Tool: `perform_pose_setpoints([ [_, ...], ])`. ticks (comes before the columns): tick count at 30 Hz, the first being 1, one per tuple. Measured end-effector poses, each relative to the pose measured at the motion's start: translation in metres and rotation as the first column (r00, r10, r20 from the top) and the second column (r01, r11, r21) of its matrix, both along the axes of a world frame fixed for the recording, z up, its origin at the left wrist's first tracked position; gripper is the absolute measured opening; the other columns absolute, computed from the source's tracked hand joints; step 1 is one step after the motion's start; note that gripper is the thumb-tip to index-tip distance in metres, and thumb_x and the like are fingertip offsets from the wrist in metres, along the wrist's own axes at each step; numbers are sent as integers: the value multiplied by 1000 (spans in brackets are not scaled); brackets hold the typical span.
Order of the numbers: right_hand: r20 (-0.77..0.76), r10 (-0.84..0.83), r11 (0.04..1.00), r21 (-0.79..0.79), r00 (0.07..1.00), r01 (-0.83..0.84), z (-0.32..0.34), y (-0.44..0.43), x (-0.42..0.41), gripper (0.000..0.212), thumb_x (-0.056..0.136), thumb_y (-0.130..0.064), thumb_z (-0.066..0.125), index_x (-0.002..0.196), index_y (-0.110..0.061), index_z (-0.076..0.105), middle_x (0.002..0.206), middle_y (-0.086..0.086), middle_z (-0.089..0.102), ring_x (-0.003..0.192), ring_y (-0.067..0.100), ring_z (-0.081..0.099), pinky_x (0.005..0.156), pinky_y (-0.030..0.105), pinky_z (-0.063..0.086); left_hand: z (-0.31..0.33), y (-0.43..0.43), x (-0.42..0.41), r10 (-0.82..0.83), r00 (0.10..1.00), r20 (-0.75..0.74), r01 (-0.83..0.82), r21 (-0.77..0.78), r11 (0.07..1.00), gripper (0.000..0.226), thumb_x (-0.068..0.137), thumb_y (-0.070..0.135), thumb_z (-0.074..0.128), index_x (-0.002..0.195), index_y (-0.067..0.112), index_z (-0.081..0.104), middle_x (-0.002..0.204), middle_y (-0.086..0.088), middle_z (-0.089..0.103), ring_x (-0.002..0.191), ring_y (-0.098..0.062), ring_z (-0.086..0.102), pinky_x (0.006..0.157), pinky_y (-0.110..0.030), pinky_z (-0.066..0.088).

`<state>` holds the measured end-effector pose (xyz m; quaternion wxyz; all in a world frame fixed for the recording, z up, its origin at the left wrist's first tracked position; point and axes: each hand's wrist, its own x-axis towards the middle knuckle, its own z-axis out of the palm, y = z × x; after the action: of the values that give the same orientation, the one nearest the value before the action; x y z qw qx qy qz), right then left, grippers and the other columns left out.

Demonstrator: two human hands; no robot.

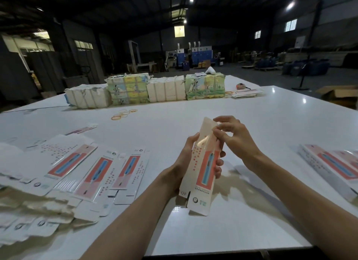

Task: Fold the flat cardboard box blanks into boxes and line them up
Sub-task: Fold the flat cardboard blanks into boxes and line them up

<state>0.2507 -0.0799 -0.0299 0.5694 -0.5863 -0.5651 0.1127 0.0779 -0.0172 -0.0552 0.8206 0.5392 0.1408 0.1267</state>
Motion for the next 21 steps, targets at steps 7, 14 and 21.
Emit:
perform_pose_setpoints([
  [7,-286,195,980,27,938,-196,5,-9,2,19,100,-17,67,92,-6,80,133,-1,58,121,32,60,99,42,56,0,-1,1,-102,994,36,102,24,995,69,96,75,33,111,10,52,84,-6,59,68,-16,60,71,-28,54],
  [14,-391,316,949,134,865,-286,6,-6,-5,23,90,-32,69,98,-12,76,142,-6,60,135,16,56,112,33,45,3,-6,12,18,999,44,-19,22,1000,62,92,76,35,95,14,46,64,3,51,45,-5,45,48,-15,45],
  [21,-325,294,953,29,899,-302,-14,-3,-15,43,100,-36,66,140,-28,52,123,3,74,118,25,70,102,43,55,-3,10,1,81,971,224,-33,-211,977,61,101,71,33,113,14,50,69,-4,55,49,-9,53,51,-19,50],
])
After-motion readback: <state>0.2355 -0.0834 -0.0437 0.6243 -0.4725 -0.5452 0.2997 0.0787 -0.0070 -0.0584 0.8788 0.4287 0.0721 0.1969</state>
